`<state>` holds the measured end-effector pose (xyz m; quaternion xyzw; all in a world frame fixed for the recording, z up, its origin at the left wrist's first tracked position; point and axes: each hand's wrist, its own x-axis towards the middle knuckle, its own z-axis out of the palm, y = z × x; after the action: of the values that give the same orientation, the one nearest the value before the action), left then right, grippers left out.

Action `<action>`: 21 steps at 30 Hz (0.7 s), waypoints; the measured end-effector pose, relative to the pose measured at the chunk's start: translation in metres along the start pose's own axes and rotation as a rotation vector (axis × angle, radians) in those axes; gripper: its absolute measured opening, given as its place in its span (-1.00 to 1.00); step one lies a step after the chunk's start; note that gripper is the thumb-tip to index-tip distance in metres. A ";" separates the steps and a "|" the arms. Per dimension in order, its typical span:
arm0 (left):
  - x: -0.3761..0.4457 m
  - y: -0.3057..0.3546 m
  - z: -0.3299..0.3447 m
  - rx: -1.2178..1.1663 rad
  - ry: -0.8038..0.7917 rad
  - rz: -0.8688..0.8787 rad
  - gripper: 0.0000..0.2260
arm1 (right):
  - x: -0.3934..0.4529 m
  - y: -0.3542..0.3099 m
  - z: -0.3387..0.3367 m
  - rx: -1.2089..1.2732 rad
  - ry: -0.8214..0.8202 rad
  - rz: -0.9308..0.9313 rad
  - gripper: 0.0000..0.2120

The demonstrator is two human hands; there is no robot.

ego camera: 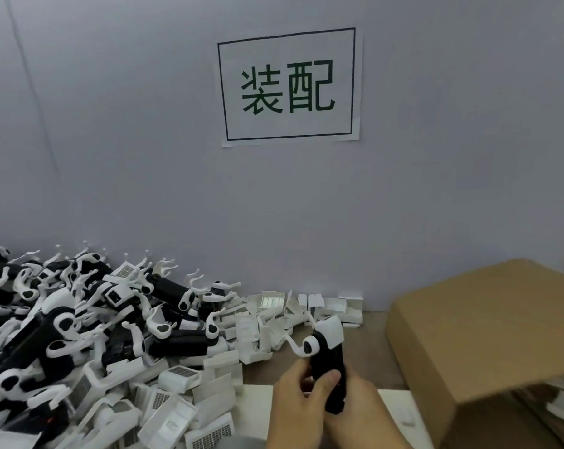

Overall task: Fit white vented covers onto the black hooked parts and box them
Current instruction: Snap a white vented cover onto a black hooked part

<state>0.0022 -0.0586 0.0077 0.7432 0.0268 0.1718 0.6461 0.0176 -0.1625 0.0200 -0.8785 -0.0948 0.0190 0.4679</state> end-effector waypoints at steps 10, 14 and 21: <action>0.000 -0.005 0.003 0.325 -0.012 0.161 -0.60 | 0.008 0.026 -0.002 0.610 0.137 -0.161 -0.34; 0.000 -0.003 0.003 0.471 -0.079 0.224 -0.64 | 0.015 0.024 -0.006 0.648 0.258 -0.105 -0.55; -0.004 -0.004 0.004 0.477 -0.095 0.260 -0.64 | 0.016 0.023 -0.014 0.678 0.280 -0.107 -0.68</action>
<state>0.0007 -0.0631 0.0021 0.8788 -0.0597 0.2070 0.4258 0.0380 -0.1837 0.0093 -0.6615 -0.0641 -0.0956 0.7410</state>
